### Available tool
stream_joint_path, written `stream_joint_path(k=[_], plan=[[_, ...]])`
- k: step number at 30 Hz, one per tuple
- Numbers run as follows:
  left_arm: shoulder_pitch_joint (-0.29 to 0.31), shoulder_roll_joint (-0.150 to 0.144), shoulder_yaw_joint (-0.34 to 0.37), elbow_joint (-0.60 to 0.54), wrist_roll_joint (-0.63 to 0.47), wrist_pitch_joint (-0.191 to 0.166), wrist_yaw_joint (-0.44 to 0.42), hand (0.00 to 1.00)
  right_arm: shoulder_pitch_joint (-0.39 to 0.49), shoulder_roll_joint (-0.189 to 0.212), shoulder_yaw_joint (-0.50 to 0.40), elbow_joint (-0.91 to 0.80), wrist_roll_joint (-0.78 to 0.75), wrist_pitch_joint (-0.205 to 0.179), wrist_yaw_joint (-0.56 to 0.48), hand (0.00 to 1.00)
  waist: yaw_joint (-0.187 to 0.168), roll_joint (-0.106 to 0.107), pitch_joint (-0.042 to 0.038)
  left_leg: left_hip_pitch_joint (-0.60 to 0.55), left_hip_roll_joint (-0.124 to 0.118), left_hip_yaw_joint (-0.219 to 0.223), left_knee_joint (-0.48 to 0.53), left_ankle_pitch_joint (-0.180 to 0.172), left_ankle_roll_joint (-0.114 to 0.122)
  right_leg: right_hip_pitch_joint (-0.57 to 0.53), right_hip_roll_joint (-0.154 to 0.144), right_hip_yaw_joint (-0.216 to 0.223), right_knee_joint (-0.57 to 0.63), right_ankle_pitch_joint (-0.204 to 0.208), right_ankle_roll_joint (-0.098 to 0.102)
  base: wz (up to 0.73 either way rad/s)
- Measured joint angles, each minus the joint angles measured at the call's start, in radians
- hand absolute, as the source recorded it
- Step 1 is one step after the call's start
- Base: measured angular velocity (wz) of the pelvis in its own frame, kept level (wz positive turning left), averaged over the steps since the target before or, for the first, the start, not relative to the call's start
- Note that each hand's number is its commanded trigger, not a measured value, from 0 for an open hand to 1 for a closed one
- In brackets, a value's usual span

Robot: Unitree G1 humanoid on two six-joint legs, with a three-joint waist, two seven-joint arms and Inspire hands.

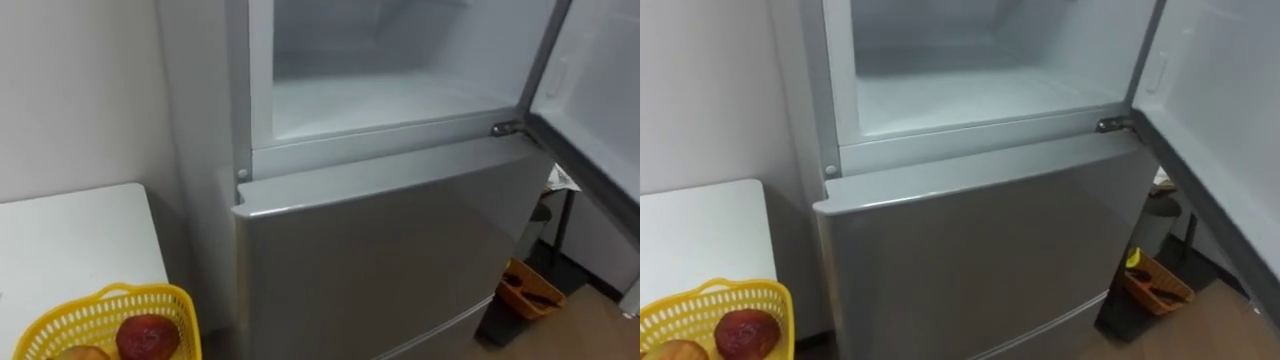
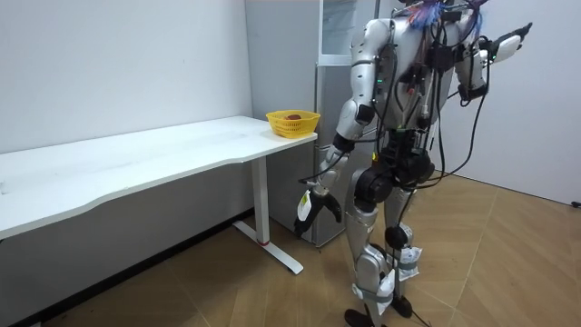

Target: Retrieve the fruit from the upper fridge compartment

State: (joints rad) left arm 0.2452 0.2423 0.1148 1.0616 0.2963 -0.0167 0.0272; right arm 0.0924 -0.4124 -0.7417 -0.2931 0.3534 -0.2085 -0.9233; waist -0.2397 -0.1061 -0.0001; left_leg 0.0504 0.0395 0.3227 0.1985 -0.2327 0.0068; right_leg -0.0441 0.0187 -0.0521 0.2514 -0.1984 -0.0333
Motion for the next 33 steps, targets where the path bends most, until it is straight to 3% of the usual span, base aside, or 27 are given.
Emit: stream_joint_path(k=[3, 9, 14, 19, 22, 28, 33], plan=[[-0.002, 0.000, -0.001, 0.031, 0.003, -0.016, 0.000, 0.00, -0.004, -0.029, 0.018, -0.090, -0.039, -0.006, 0.044, 0.00, 0.014, -0.007, 0.0003, 0.010, 0.001, -0.003, -0.001, 0.000, 0.000, 0.015, 0.000, -0.006, -0.010, 0.000, -0.001, 0.05], [-0.015, -0.006, -0.050, 0.074, 0.004, -0.008, 0.007, 0.00, -0.044, -0.038, 0.121, -0.161, -0.129, -0.016, 0.183, 0.00, 0.053, -0.007, 0.0012, 0.015, 0.000, -0.010, 0.001, 0.000, 0.000, 0.025, -0.001, -0.010, -0.014, 0.002, -0.001, 0.02], [-0.022, -0.007, -0.063, 0.075, 0.029, 0.015, -0.023, 0.00, -0.057, -0.030, 0.249, -0.184, -0.192, 0.008, 0.356, 0.00, 0.085, 0.003, 0.0023, 0.011, 0.001, -0.024, 0.001, 0.000, 0.000, 0.026, -0.001, -0.017, -0.015, 0.005, -0.002, 0.02], [-0.020, -0.002, -0.080, 0.060, 0.049, 0.029, -0.017, 0.00, -0.006, -0.031, 0.394, -0.136, -0.206, 0.043, 0.586, 0.00, 0.117, 0.005, 0.0023, 0.014, 0.007, -0.027, 0.006, 0.000, -0.001, 0.032, -0.004, -0.019, -0.014, 0.009, -0.007, 0.02], [-0.020, -0.002, -0.082, 0.061, 0.048, 0.028, -0.017, 0.00, 0.005, -0.031, 0.409, -0.100, -0.205, 0.080, 0.659, 0.00, 0.129, -0.001, 0.0010, 0.003, 0.009, -0.039, 0.006, 0.000, -0.001, 0.033, -0.010, -0.034, -0.016, 0.009, -0.007, 0.11], [0.017, 0.000, -0.037, 0.061, 0.066, 0.020, -0.014, 0.00, 0.005, -0.030, 0.358, -0.101, -0.261, 0.082, 0.642, 0.00, 0.132, -0.006, -0.0035, 0.002, 0.001, -0.065, 0.007, 0.000, -0.001, 0.054, -0.012, -0.062, -0.033, 0.010, -0.005, 0.15], [0.036, -0.022, 0.008, 0.061, 0.065, 0.034, -0.008, 0.00, 0.003, -0.029, 0.241, -0.144, -0.314, 0.077, 0.512, 0.00, 0.132, -0.007, -0.0041, 0.010, -0.001, -0.076, -0.001, 0.000, -0.001, 0.070, -0.013, -0.073, -0.057, 0.010, -0.004, 0.08]])
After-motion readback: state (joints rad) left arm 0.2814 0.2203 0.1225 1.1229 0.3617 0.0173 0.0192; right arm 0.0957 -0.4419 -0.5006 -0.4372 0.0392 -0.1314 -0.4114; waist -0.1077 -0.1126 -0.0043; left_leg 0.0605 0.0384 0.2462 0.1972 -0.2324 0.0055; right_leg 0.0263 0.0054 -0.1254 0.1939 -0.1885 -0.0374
